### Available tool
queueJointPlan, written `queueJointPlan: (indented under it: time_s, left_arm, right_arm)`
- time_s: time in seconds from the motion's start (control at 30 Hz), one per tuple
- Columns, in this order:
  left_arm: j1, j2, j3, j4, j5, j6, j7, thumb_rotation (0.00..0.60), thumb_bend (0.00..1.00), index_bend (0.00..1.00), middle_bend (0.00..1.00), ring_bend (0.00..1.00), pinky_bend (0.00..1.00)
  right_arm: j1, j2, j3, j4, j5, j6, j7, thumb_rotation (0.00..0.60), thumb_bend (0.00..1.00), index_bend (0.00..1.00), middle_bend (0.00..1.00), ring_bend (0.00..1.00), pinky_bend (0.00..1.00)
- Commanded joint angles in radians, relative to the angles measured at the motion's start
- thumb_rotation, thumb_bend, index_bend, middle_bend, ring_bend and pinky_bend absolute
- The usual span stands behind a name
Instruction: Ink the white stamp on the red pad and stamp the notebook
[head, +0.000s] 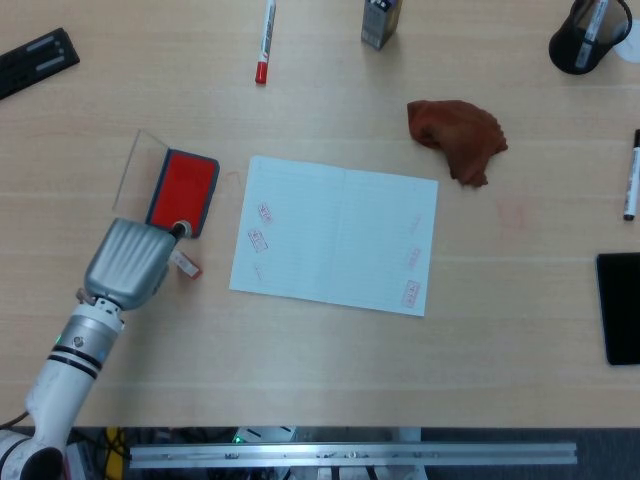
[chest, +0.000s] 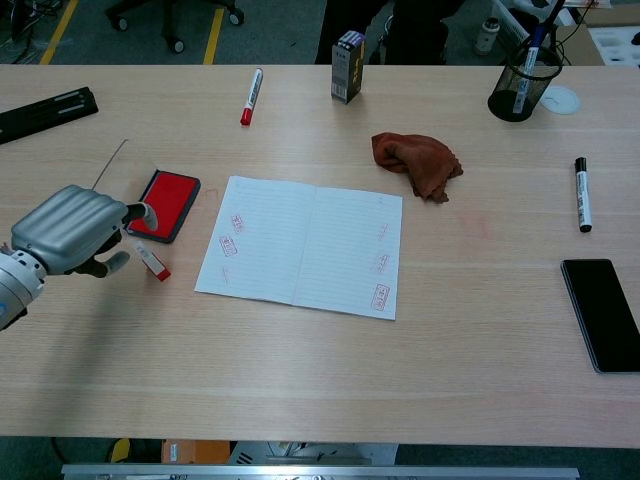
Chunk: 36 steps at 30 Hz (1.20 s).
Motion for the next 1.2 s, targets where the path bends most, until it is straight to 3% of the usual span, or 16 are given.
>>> queueJointPlan:
  time_s: [0.03,0.2,0.4,0.53,0.63,0.97,1.2]
  left_arm:
    - [-0.001,0.100,-0.048,-0.115,-0.053,0.006,-0.040,0.600,0.34,0.32,0.96,0.98,1.00]
    - [0.017,0.181,-0.120,-0.190,-0.094,0.069,-0.134,0.600,0.34,0.33,0.92,0.95,1.00]
    - [0.052,0.217,-0.183,-0.170,-0.138,0.147,-0.230,0.600,0.34,0.34,0.76,0.74,0.99]
    - [0.081,0.218,-0.174,-0.149,-0.121,0.191,-0.250,0.600,0.34,0.34,0.64,0.62,0.86]
    - [0.118,0.202,-0.151,-0.121,-0.076,0.252,-0.272,0.600,0.34,0.34,0.62,0.60,0.82]
    - [0.225,0.221,-0.088,-0.121,-0.017,0.369,-0.274,0.600,0.34,0.39,0.67,0.65,0.82]
    - [0.275,0.231,-0.077,-0.136,0.010,0.426,-0.282,0.600,0.33,0.40,0.70,0.67,0.82]
  right_arm:
    - [0.008,0.004,0.002,-0.008,0.003,-0.013,-0.005,0.600,0.19,0.41,0.50,0.42,0.52]
    - [0.026,0.008,0.002,-0.014,0.014,-0.053,-0.005,0.600,0.19,0.41,0.50,0.42,0.52]
    - [0.050,-0.002,0.004,-0.009,0.012,-0.084,-0.018,0.600,0.19,0.41,0.50,0.42,0.52]
    - [0.067,-0.014,-0.009,0.001,0.006,-0.124,-0.021,0.600,0.19,0.41,0.50,0.42,0.52]
    - [0.071,-0.023,-0.012,0.004,0.009,-0.133,-0.037,0.600,0.19,0.41,0.50,0.42,0.52]
    - [0.060,-0.016,-0.003,-0.005,0.033,-0.109,-0.040,0.600,0.19,0.43,0.50,0.42,0.52]
    - [0.065,-0.024,-0.007,0.004,0.028,-0.116,-0.041,0.600,0.19,0.43,0.50,0.42,0.52]
